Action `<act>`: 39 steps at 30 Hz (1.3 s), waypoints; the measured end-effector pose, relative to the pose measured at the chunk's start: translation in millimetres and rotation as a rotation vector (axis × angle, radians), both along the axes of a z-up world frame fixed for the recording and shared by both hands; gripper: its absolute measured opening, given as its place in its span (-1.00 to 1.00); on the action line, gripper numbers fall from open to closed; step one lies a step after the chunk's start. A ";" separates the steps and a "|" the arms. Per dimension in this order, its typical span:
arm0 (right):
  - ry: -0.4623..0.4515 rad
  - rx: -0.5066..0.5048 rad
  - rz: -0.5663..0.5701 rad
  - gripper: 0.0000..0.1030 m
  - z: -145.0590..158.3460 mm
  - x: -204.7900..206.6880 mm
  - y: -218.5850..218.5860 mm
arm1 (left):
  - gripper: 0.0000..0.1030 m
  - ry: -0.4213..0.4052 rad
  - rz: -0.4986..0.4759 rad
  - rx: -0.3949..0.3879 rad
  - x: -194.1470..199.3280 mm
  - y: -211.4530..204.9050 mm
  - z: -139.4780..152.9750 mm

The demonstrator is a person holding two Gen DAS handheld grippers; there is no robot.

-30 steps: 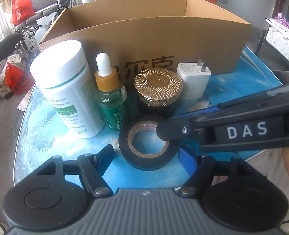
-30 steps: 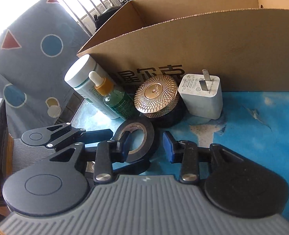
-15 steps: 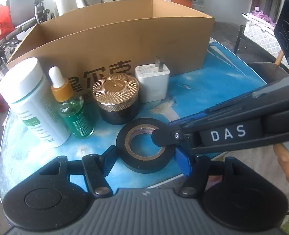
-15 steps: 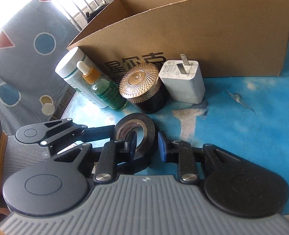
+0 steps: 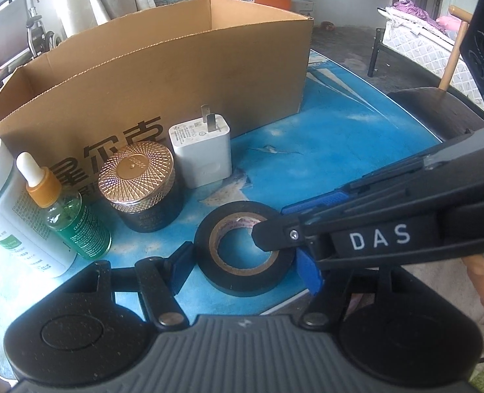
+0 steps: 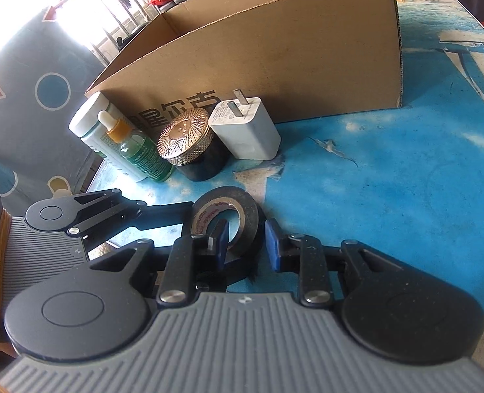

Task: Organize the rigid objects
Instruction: 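Carry the black tape roll into the box with the right tool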

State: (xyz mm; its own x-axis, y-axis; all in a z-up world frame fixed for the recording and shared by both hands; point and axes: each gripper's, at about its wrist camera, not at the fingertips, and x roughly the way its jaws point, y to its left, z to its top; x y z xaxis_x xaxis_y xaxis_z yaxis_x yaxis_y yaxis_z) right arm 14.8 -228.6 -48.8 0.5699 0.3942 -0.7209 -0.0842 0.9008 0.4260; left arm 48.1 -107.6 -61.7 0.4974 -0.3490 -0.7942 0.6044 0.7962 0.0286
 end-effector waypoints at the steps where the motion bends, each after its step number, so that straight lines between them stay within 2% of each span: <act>1: -0.005 -0.002 0.000 -0.54 1.2 -0.7 -0.6 | 0.32 -0.002 0.002 -0.002 0.4 -0.4 -0.7; 8: -0.022 0.008 -0.013 -0.59 0.8 -2.2 -2.3 | 0.31 -0.006 0.010 -0.007 0.5 -2.4 0.7; 12: -0.053 0.009 -0.022 -0.59 12.5 -12.2 -4.8 | 0.31 -0.033 0.005 -0.024 -9.0 0.8 17.7; 15: -0.114 0.002 -0.023 -0.59 36.5 -21.9 -6.3 | 0.31 -0.101 0.002 -0.039 -17.5 -0.1 44.5; 19: -0.248 -0.009 -0.016 -0.59 84.4 -26.4 -5.6 | 0.31 -0.235 0.017 -0.067 -21.0 4.6 88.9; 22: -0.324 0.003 0.020 -0.59 115.4 -10.0 -5.0 | 0.31 -0.309 0.034 -0.063 -8.3 10.7 118.1; 25: -0.349 0.011 0.067 -0.59 138.3 17.5 -1.2 | 0.31 -0.320 0.051 -0.057 15.0 19.5 138.3; 28: -0.320 0.026 0.116 -0.58 153.6 58.2 5.1 | 0.31 -0.276 0.067 -0.050 51.7 25.3 150.3; 31: -0.212 0.062 0.153 -0.58 156.0 109.9 11.5 | 0.31 -0.152 0.085 -0.051 98.4 35.4 150.7; 36: 0.038 0.115 0.185 -0.56 132.4 187.3 21.6 | 0.31 0.138 0.121 -0.067 170.7 58.8 122.5; 39: 0.152 0.135 0.194 -0.56 110.8 215.1 26.0 | 0.31 0.218 0.128 -0.050 192.0 62.9 102.8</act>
